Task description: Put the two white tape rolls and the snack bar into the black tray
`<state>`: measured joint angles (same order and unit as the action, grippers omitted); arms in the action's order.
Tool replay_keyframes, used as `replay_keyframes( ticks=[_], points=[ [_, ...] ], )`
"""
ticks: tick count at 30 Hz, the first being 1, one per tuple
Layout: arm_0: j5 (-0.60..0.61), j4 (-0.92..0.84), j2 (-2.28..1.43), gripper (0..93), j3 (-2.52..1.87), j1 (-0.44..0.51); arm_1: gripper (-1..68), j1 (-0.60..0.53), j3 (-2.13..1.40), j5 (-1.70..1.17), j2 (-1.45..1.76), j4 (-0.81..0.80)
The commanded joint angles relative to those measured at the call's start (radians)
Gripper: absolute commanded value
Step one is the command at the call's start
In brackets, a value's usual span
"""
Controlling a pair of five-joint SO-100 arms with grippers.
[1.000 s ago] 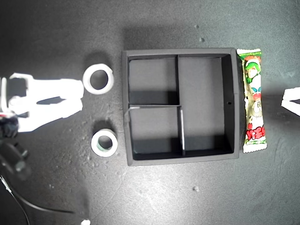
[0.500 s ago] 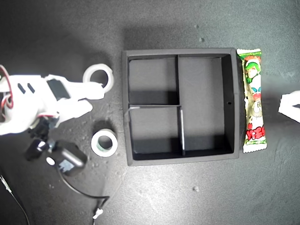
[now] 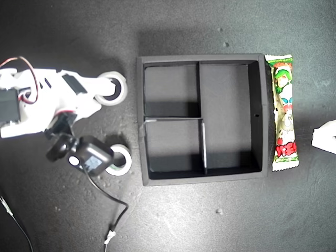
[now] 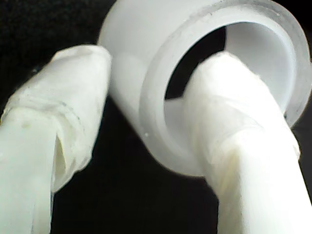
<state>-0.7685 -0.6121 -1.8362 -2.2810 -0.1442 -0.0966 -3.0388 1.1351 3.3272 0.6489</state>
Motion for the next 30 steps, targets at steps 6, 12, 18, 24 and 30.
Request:
replay_keyframes(
  ticks=[6, 12, 18, 24, 30],
  points=[
    [-0.023, -0.115, 0.167, 0.2, 0.255, -0.021, 8.0, 0.124, 0.13, 0.27, -0.005, 0.005],
    [0.018, -0.39, 0.123, 0.1, 0.611, 0.012, -0.3, 0.152, 0.221, 0.376, -0.021, 0.126],
    [0.086, -0.594, 0.261, 0.1, 1.034, 0.029, -0.3, 0.109, 0.347, -0.209, -0.032, 0.221],
    [0.112, -0.626, 0.431, 0.1, 1.226, 0.028, -0.3, 0.028, 0.661, -0.448, -0.522, 0.264],
    [0.115, -0.64, 0.589, 0.2, 1.339, 0.025, -0.3, 0.014, 0.939, -0.491, -0.945, 0.454]
  ],
)
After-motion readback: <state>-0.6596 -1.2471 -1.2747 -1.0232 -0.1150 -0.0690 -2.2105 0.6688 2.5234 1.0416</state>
